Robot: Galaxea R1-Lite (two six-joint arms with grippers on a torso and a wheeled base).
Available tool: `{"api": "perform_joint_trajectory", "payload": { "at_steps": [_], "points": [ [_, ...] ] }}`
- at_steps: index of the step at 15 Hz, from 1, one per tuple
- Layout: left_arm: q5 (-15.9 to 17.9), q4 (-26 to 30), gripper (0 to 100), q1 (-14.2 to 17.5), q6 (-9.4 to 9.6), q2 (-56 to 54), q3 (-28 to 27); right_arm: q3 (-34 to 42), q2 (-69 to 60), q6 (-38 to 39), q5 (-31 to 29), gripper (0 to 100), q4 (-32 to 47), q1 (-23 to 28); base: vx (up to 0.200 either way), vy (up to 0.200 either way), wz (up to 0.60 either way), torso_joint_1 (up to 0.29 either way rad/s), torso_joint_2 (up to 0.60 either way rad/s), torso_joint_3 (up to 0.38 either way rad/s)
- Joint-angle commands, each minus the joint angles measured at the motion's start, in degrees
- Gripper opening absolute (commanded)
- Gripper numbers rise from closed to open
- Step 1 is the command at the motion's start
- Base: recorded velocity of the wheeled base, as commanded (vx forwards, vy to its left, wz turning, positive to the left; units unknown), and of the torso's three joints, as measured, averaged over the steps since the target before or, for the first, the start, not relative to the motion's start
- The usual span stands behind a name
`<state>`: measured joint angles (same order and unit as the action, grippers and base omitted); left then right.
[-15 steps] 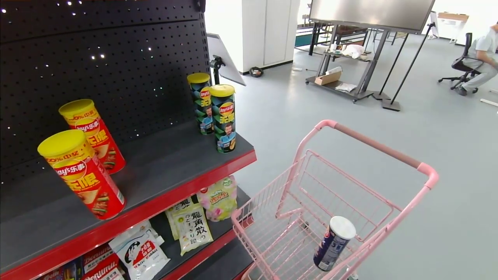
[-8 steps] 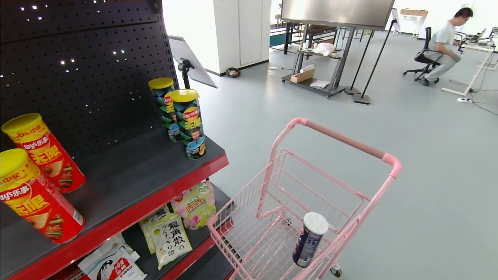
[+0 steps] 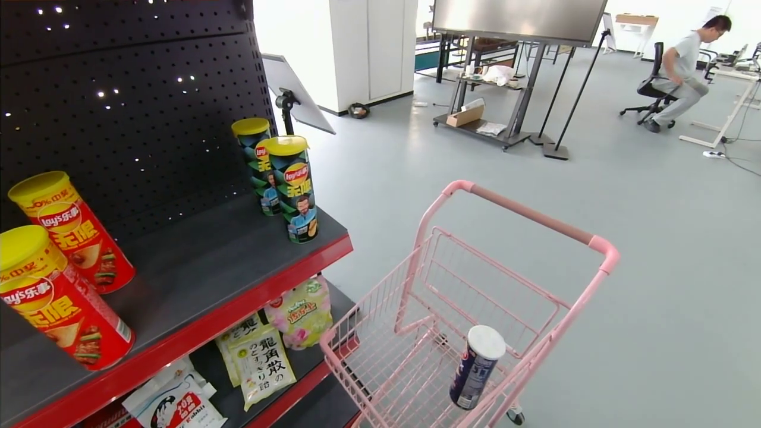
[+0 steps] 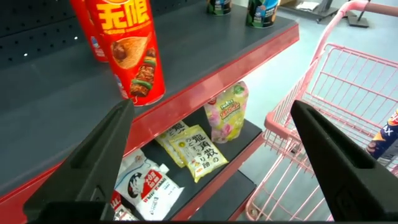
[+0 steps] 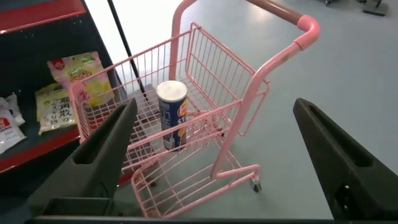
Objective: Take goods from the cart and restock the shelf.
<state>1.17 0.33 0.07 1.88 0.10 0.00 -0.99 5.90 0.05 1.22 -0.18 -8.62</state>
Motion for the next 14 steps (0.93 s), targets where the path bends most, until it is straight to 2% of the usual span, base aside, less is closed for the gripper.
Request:
{"api": "perform_joint_trajectory", "payload": {
  "at_steps": [1, 2, 3, 4, 6, 7, 8, 10, 14],
  "points": [
    [0.06, 0.02, 100, -0.07, 0.06, -0.01, 0.00, -21.34, 20.99, 8.30, -0.96, 100, 0.09, 0.36, 0.000, 0.000, 0.00, 0.000, 0.00, 0.000],
    [0.06, 0.02, 100, 0.01, 0.06, -0.01, 0.00, -36.19, 34.44, 14.37, -1.39, 100, 0.97, 1.06, 0.000, 0.000, 0.00, 0.000, 0.00, 0.000],
    [0.06, 0.02, 100, -0.07, 0.06, -0.01, 0.00, -38.48, 40.07, 11.90, -0.96, 100, 2.12, 0.88, 0.000, 0.000, 0.00, 0.000, 0.00, 0.000],
    [0.06, 0.02, 100, -0.07, 0.06, -0.01, 0.00, -38.39, 40.33, 11.73, -0.96, 100, 2.20, 0.80, 0.000, 0.000, 0.00, 0.000, 0.00, 0.000],
    [-0.03, 0.02, 100, -0.07, -0.03, -0.01, 0.00, -33.03, 52.81, 10.41, 2.03, 100, 1.15, 1.68, 0.000, 0.000, 0.00, 0.000, 0.00, 0.000],
    [-0.03, 0.02, 100, 0.01, -0.03, -0.01, 0.00, -31.53, 54.66, 10.32, 3.26, 100, -0.34, 1.32, 0.000, 0.000, 0.00, 0.000, 0.00, 0.000],
    [0.06, 0.02, 100, -0.07, -0.03, -0.01, 0.00, -30.83, 57.12, 9.62, 6.34, 100, -1.84, 0.97, 0.000, 0.000, 0.00, 0.000, 0.00, 0.000],
    [0.06, 0.02, 100, -0.07, -0.03, -0.01, 0.00, -32.32, 62.92, 7.07, 5.99, 100, -5.35, 1.15, 0.000, 0.000, 0.00, 0.000, 0.00, 0.000],
    [-0.03, 0.02, 100, 0.01, -0.03, -0.01, 0.00, -33.82, 67.93, 6.63, 5.90, 100, -5.79, 0.44, 0.000, 0.000, 0.00, 0.000, 0.00, 0.000]
  ]
}}
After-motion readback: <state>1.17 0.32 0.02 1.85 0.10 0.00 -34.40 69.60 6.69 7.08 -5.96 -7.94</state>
